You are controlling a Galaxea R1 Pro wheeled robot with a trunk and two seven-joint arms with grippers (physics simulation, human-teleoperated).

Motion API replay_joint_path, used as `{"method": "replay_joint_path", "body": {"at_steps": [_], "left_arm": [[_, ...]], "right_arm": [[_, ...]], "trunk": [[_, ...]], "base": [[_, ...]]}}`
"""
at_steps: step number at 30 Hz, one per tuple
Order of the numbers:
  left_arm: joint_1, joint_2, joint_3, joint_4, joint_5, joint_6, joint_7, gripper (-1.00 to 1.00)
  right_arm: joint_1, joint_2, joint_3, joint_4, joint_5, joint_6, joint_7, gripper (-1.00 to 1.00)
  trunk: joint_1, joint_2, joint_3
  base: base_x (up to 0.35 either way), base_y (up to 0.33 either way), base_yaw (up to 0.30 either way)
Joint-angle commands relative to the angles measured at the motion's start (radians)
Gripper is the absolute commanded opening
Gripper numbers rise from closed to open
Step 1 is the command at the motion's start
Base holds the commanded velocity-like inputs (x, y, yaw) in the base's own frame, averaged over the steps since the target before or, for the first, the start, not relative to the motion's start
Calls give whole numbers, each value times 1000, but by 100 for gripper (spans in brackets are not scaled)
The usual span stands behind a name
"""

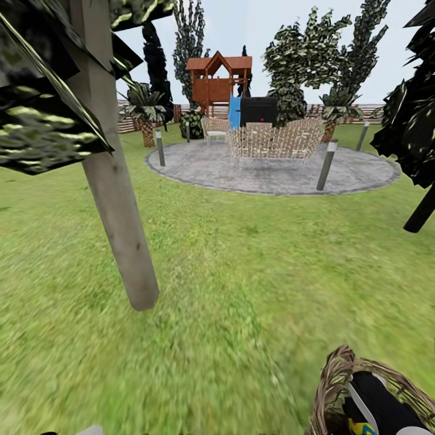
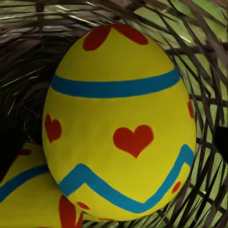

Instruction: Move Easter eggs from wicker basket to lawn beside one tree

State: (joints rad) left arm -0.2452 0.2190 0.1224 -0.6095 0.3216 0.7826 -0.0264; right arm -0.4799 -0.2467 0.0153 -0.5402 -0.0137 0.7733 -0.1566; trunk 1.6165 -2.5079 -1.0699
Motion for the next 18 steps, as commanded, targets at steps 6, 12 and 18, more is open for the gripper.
{"method": "replay_joint_path", "body": {"at_steps": [6, 12, 18], "left_arm": [[0, -1, 3, -1, -1, 5, -3, 100], [0, -1, 3, -1, -1, 5, -3, 100], [0, 0, 4, -3, -1, 4, -3, 100]], "right_arm": [[0, 1, 2, -1, -2, 4, -3, 100], [0, 2, 3, -1, -2, 4, -3, 100], [0, 3, 5, -5, -2, 4, -3, -100]], "trunk": [[2, -2, -24], [5, -3, -47], [6, -4, -55]], "base": [[0, 0, 0], [0, 0, 0], [0, 0, 0]]}}
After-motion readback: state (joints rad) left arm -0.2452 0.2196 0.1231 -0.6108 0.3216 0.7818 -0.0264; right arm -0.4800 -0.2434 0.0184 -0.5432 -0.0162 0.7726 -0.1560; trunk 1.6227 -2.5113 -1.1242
